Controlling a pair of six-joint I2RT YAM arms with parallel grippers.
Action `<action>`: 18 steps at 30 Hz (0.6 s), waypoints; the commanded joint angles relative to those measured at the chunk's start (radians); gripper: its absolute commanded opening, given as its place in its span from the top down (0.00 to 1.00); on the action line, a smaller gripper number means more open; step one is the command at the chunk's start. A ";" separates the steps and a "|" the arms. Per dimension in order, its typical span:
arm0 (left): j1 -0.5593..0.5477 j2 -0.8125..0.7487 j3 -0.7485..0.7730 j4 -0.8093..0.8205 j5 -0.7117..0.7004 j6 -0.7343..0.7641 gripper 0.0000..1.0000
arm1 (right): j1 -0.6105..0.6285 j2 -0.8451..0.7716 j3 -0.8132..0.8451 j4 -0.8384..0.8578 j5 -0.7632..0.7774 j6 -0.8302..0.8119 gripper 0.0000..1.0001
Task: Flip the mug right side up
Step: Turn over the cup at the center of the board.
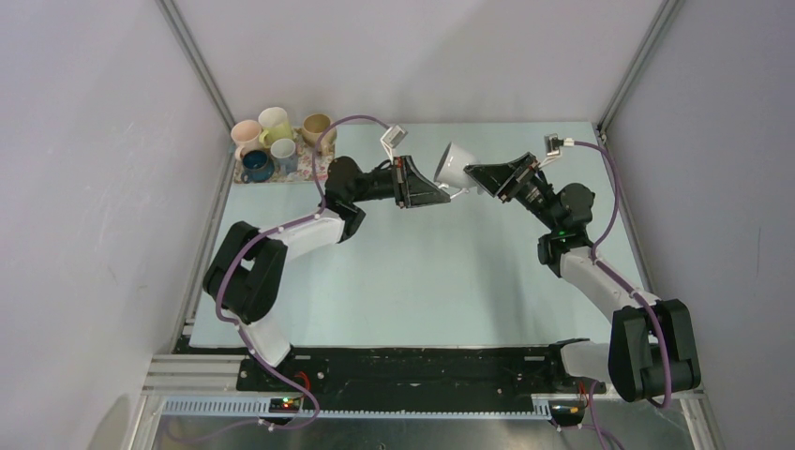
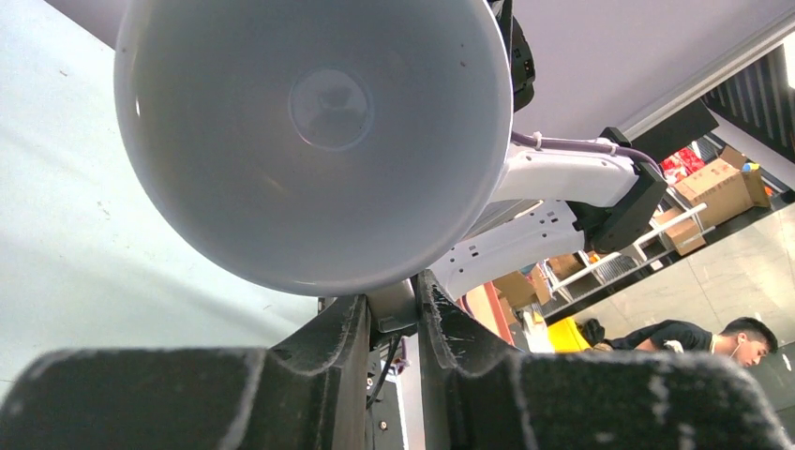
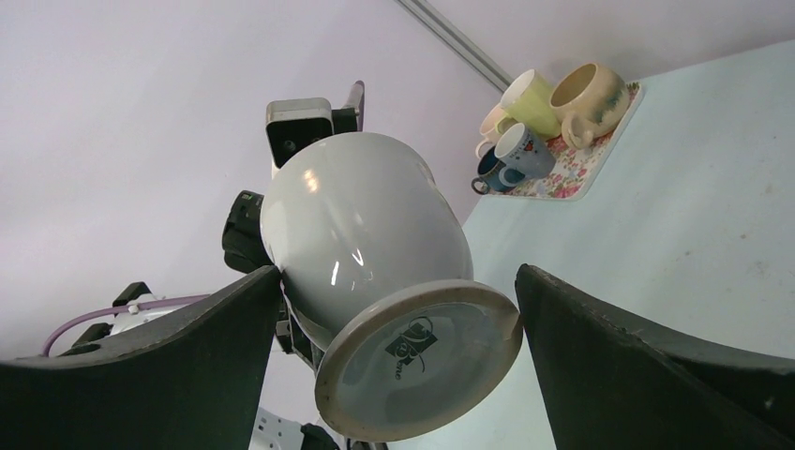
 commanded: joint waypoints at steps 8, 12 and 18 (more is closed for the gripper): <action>0.008 -0.060 0.054 0.103 -0.014 -0.001 1.00 | -0.022 -0.019 0.007 0.025 -0.004 0.009 0.01; 0.014 -0.063 0.047 0.090 -0.024 0.009 1.00 | -0.025 -0.022 0.007 0.040 -0.010 0.021 0.01; 0.023 -0.073 0.035 0.064 -0.034 0.038 1.00 | -0.030 -0.028 0.007 0.008 0.007 0.014 0.00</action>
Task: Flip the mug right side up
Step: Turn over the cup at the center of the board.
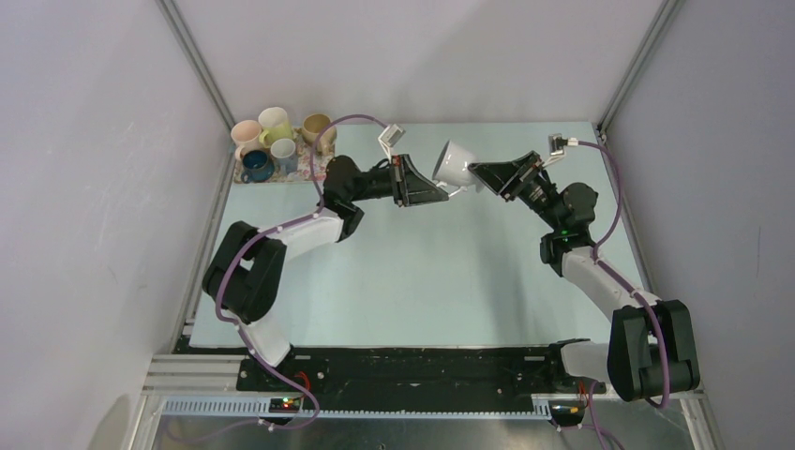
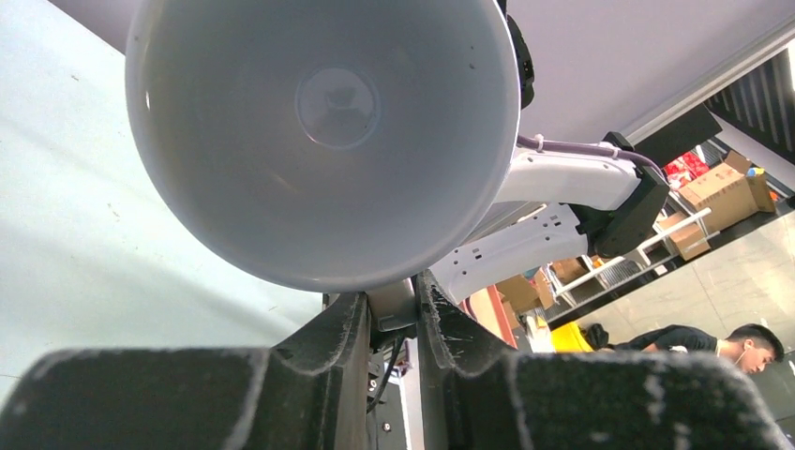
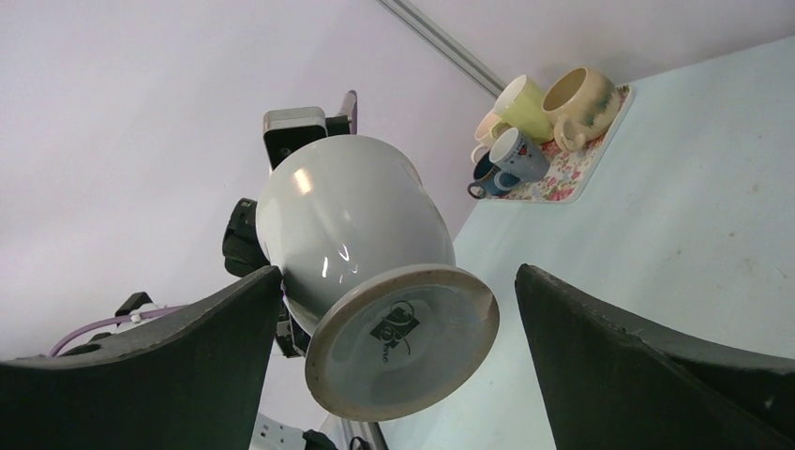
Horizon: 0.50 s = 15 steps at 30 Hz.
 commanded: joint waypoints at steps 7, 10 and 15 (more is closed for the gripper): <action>0.041 -0.093 0.016 -0.005 -0.047 0.108 1.00 | -0.038 -0.050 0.007 -0.065 0.066 -0.018 0.00; 0.069 -0.104 0.011 -0.078 -0.051 0.159 1.00 | -0.060 -0.062 0.007 -0.079 0.079 -0.017 0.01; 0.132 -0.120 0.009 -0.217 -0.069 0.310 1.00 | -0.091 -0.084 0.006 -0.122 0.105 -0.026 0.01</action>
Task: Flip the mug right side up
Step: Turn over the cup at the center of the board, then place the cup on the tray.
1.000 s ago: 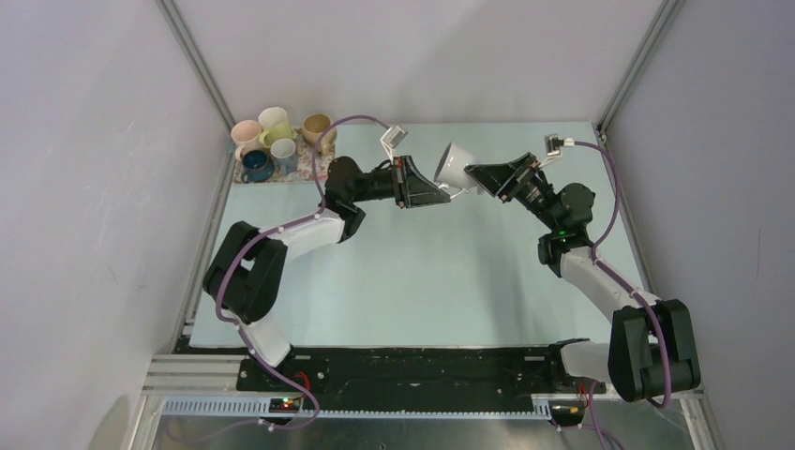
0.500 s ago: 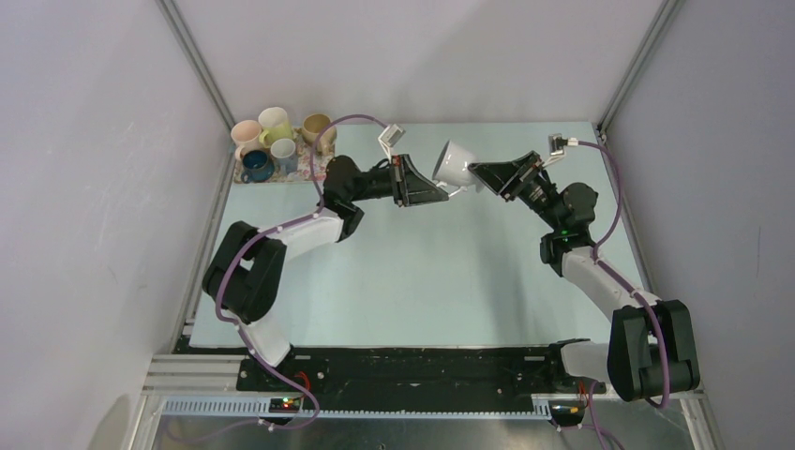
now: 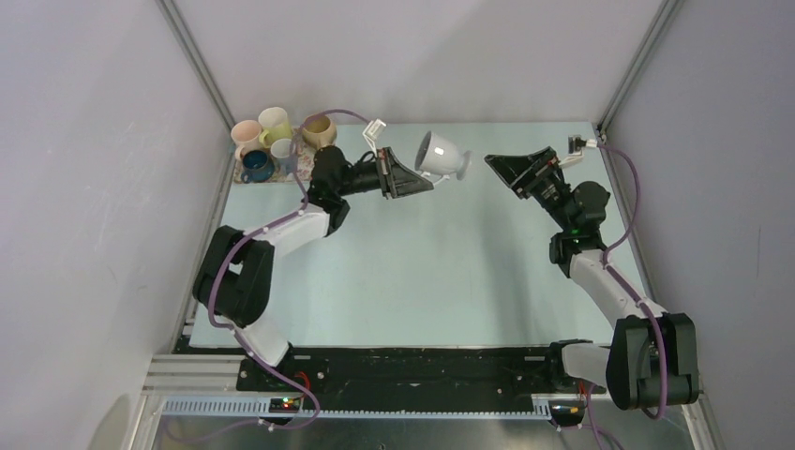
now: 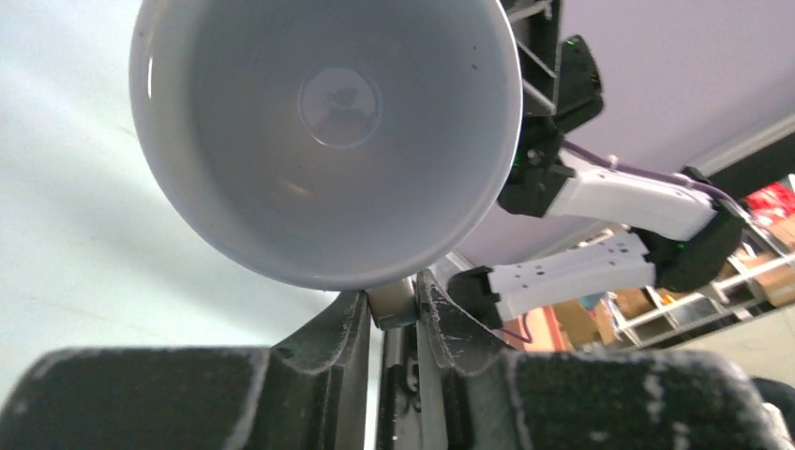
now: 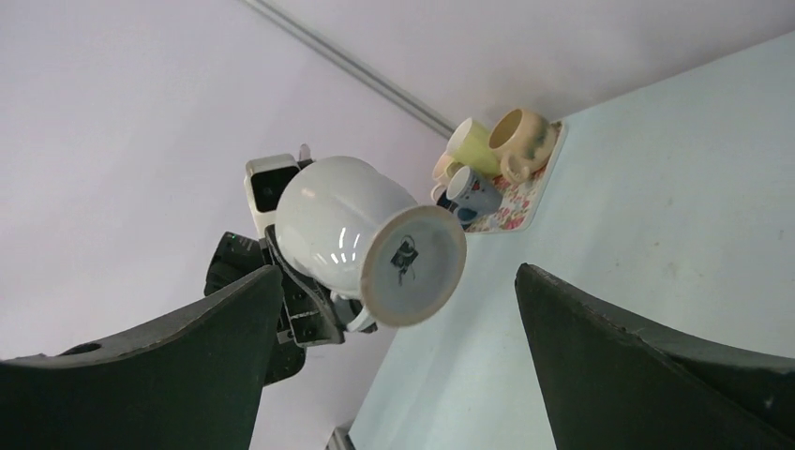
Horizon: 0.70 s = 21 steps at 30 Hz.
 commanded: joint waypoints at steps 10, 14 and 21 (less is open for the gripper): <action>0.246 -0.106 0.028 -0.414 -0.106 0.488 1.00 | -0.042 -0.055 0.007 -0.060 0.049 -0.033 0.01; 0.322 -0.114 0.065 -0.614 -0.201 0.713 1.00 | -0.042 -0.053 0.007 -0.062 0.049 -0.036 0.01; 0.420 -0.063 0.139 -0.830 -0.330 0.883 1.00 | -0.043 -0.038 0.007 -0.053 0.045 -0.034 0.01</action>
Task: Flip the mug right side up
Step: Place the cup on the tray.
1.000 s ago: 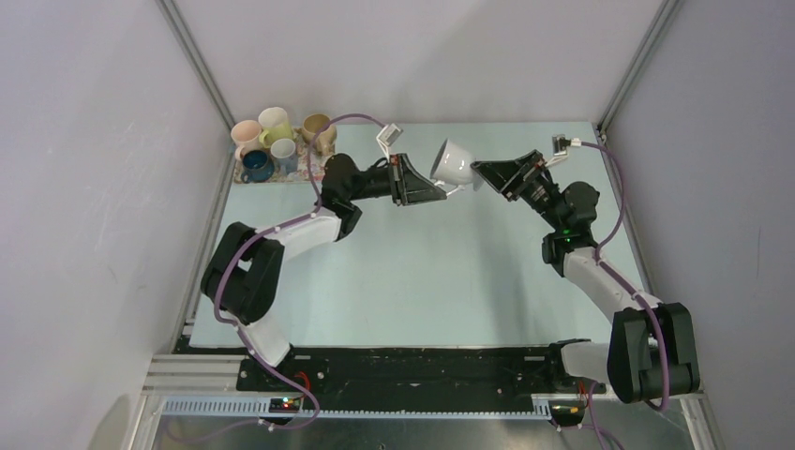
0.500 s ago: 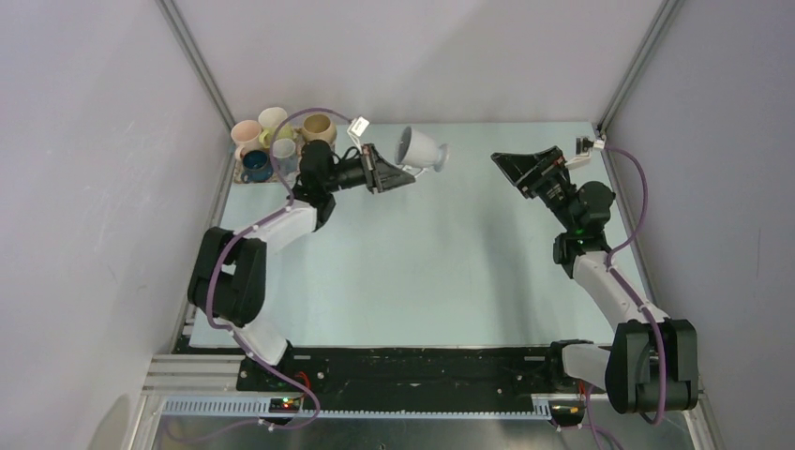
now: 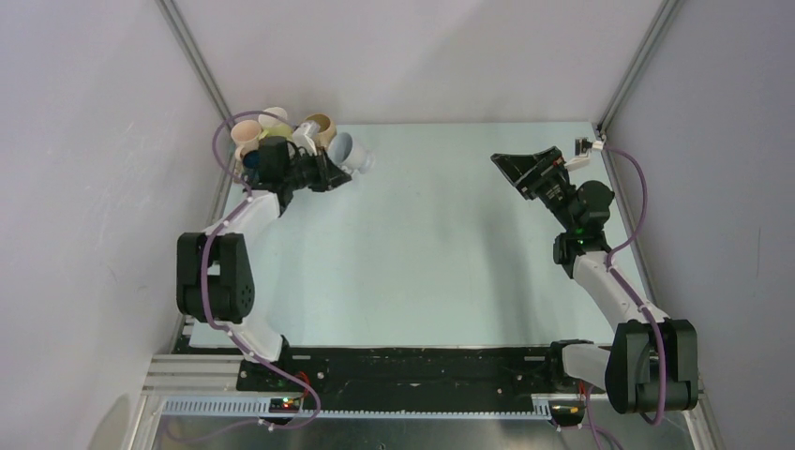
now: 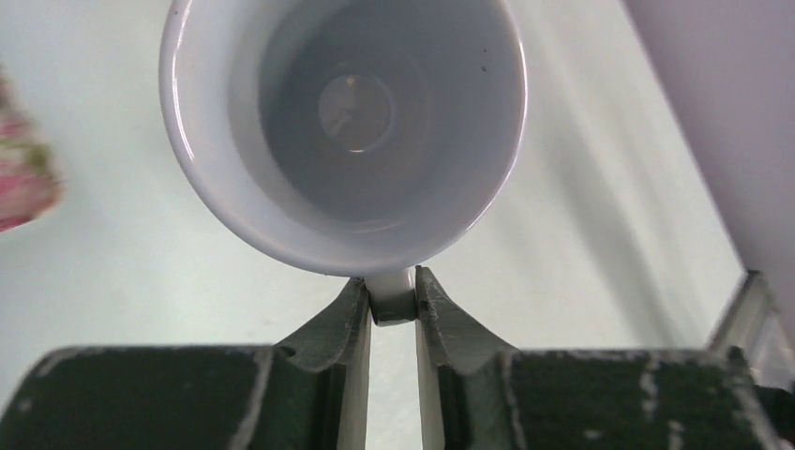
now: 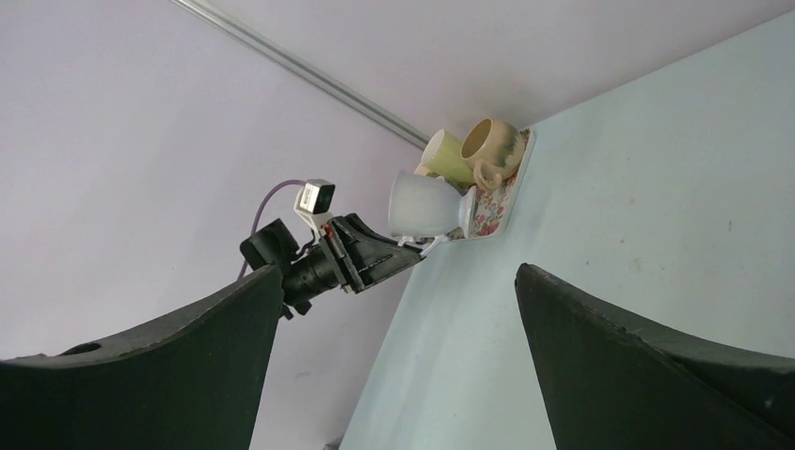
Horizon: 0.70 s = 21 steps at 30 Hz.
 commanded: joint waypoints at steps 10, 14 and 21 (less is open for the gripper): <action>0.089 0.015 0.119 -0.177 -0.281 0.275 1.00 | -0.003 -0.003 0.006 0.024 0.013 -0.020 0.01; 0.100 0.023 0.119 -0.181 -0.321 0.267 1.00 | -0.001 -0.002 0.007 0.027 0.012 -0.018 0.01; 0.106 0.028 0.131 -0.180 -0.427 0.270 1.00 | -0.002 -0.003 0.007 0.024 0.012 -0.022 0.01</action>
